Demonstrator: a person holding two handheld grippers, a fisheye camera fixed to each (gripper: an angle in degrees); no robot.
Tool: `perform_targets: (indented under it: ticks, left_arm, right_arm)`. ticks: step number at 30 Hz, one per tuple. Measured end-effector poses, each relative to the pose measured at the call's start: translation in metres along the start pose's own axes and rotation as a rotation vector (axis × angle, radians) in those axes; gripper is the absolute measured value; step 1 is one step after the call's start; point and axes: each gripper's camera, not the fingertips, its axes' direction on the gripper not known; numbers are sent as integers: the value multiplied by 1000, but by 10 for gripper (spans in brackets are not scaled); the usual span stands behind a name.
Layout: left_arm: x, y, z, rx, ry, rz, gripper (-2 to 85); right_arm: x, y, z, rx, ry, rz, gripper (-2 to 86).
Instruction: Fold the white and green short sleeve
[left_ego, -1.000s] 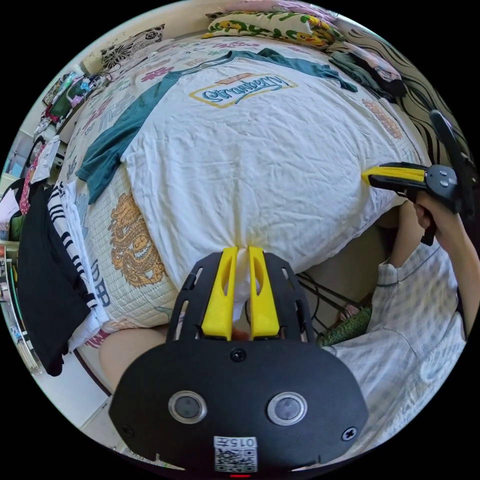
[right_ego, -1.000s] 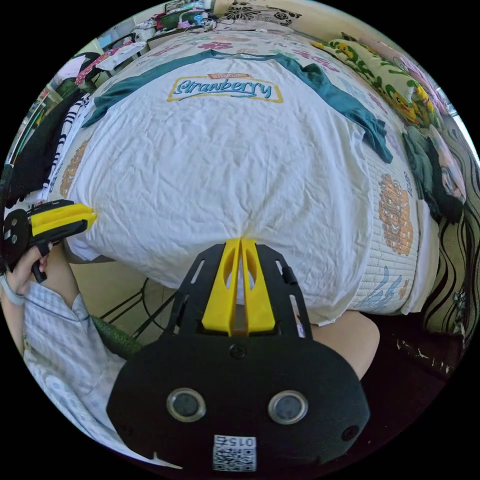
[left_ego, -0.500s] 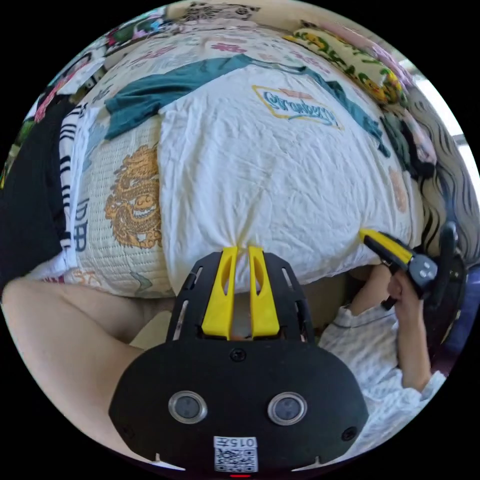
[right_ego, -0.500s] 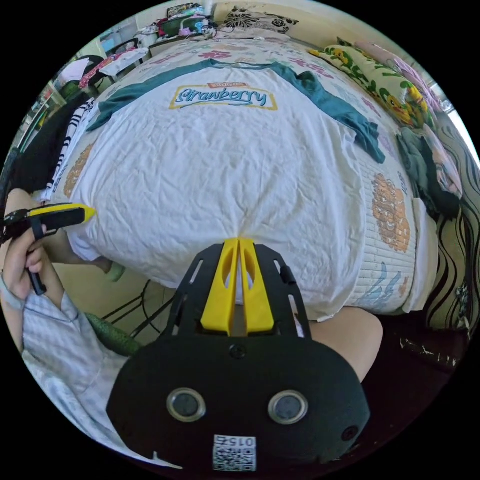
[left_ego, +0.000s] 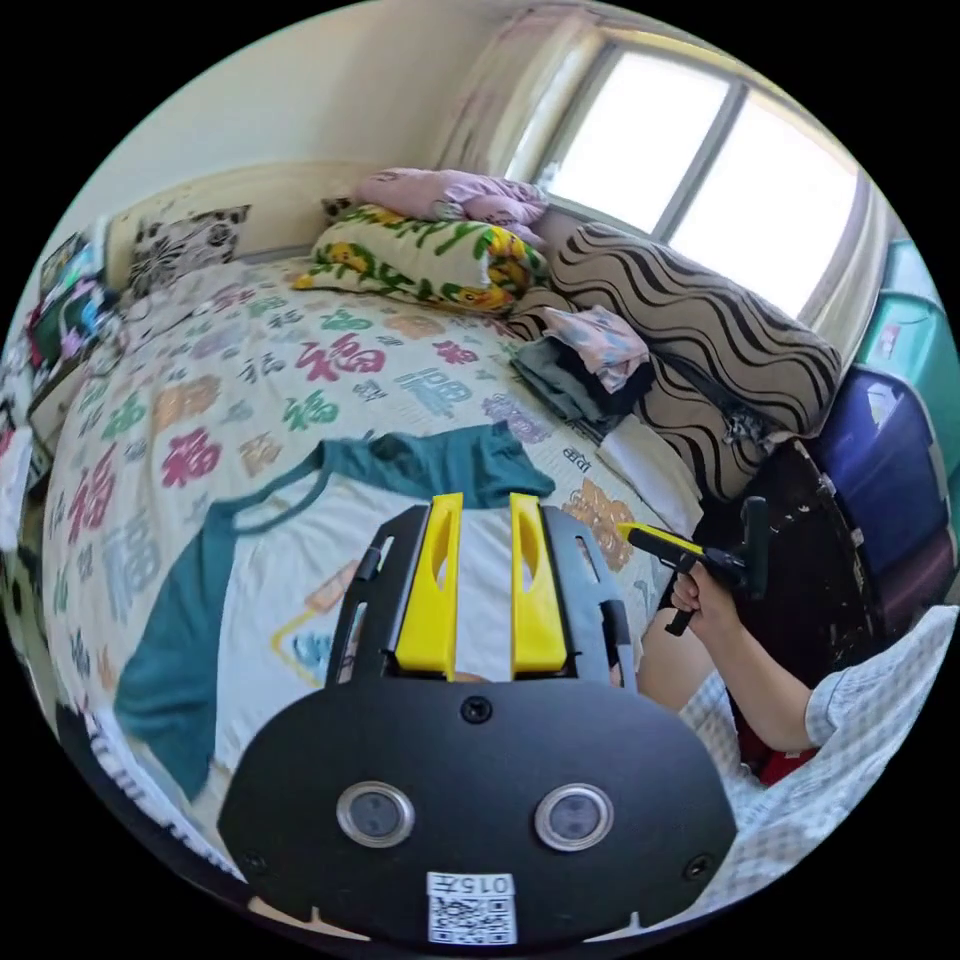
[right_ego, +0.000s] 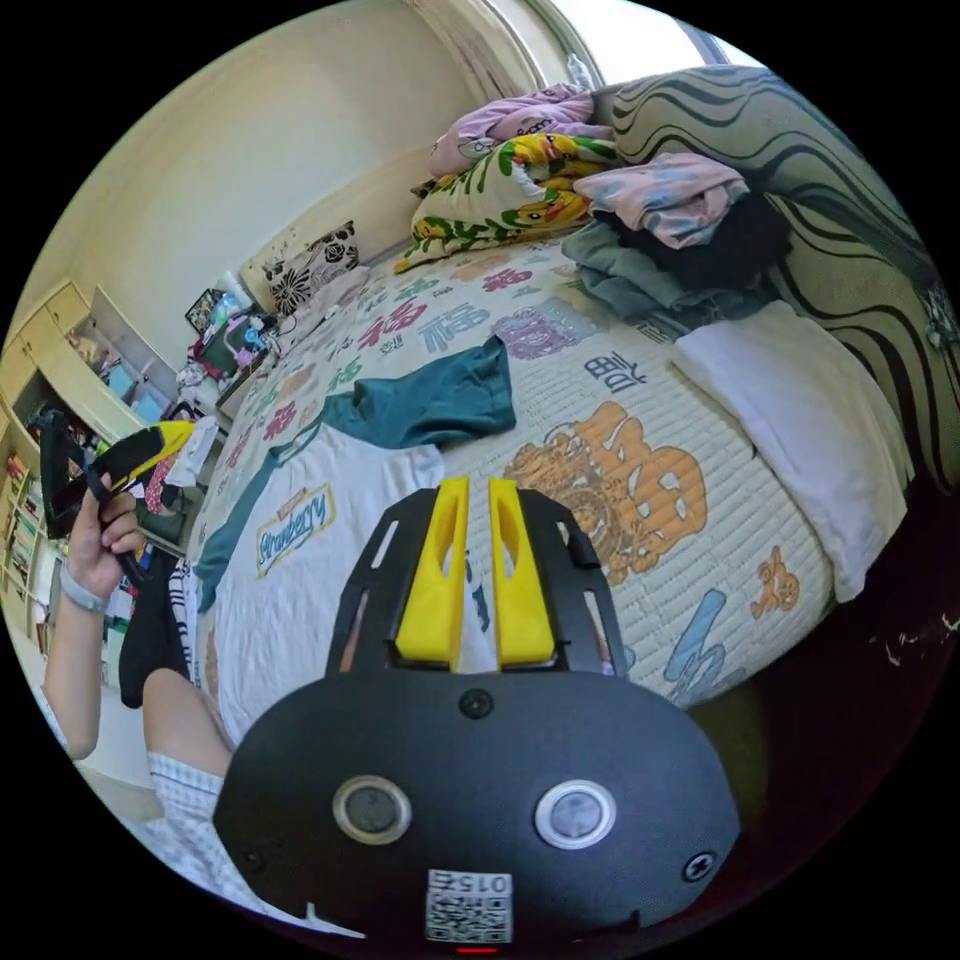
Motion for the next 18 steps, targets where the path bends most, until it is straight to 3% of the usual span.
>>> perform_targets:
  ticks: [7,12,18]
  left_arm:
    - [44,-113,162,-151,-20,155,84]
    - [53,-173,288,-336,-4,87,85]
    - [51,-190,341,-484,-108,58,43]
  right_arm:
    - [46,-64,42,-26,-78,33,71]
    - [71,-92,89,-105,-204,19,69]
    - [73,-99,112,-110,-179,-16,0]
